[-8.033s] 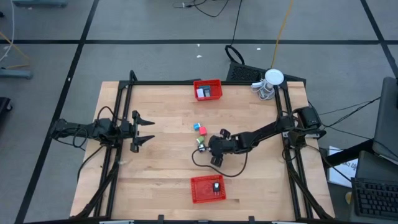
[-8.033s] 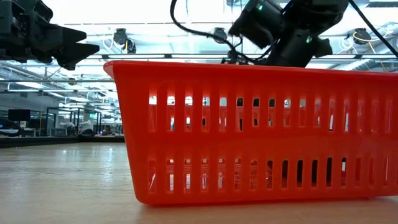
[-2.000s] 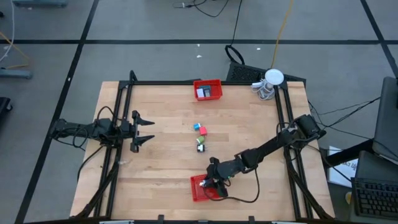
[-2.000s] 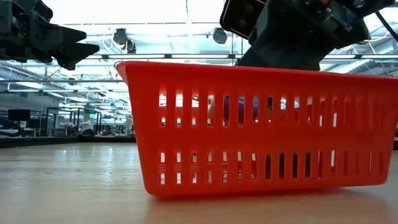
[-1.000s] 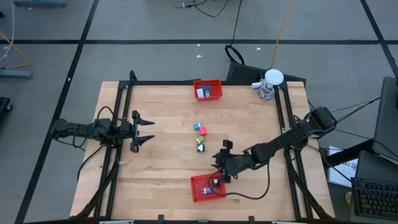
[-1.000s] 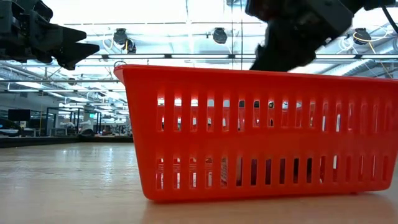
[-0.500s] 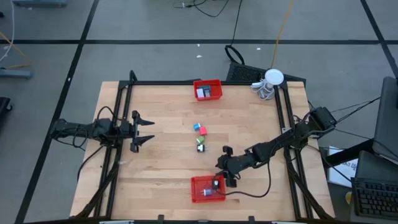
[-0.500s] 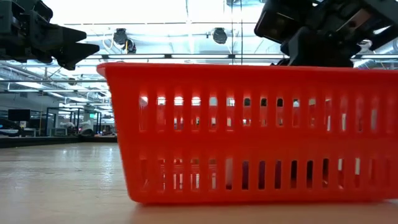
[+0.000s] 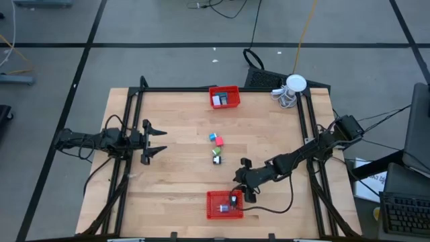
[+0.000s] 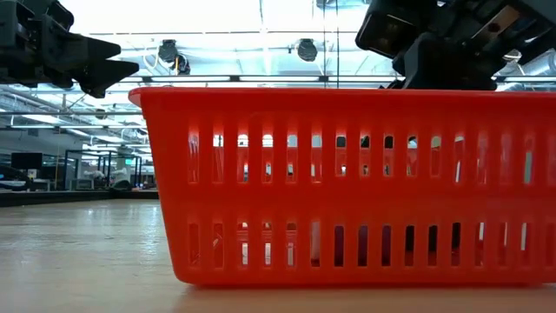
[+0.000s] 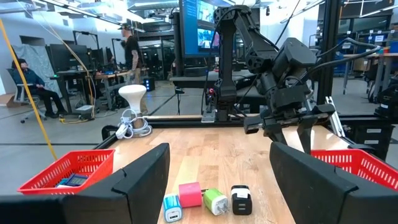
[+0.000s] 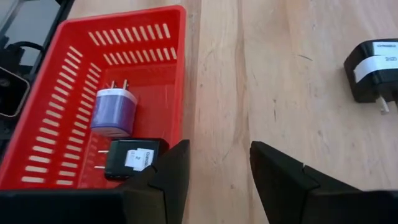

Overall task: Pick & Place Office items
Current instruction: Put the black white charger adapter into the bottom orange bin

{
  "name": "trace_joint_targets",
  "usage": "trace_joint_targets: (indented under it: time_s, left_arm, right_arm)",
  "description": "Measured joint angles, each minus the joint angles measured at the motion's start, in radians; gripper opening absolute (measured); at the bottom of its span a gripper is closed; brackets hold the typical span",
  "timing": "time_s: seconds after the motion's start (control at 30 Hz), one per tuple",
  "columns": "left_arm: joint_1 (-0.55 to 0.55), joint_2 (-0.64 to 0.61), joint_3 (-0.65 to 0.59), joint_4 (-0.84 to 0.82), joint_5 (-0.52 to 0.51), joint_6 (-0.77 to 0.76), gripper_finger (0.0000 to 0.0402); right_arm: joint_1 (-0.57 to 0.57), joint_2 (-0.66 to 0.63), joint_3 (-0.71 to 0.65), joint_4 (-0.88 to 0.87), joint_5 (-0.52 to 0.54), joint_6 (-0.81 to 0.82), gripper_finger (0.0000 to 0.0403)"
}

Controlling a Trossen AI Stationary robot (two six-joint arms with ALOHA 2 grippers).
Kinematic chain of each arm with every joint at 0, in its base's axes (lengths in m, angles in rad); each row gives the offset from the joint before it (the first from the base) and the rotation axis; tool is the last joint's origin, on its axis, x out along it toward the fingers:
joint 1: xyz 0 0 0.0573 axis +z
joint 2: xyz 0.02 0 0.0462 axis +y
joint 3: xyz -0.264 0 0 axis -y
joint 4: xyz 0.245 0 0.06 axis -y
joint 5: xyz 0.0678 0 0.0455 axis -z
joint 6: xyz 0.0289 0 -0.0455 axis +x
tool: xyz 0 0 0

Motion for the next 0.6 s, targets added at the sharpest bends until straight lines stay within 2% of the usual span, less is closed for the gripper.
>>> trace_joint_targets:
  time_s: [0.3,0.43,0.6]
  left_arm:
    - [0.0,0.0,0.0,0.0,0.0,0.0,0.0273]
    - [0.0,0.0,0.0,0.0,0.0,0.0,0.0273]
    - [0.0,0.0,0.0,0.0,0.0,0.0,0.0273]
  right_arm:
    - [-0.042,0.0,0.0,0.133,0.184,-0.081,0.0155]
    - [-0.088,0.011,0.0,0.22,0.183,-0.139,0.0155]
    - [-0.162,0.019,0.0,0.227,0.182,-0.134,0.0172]
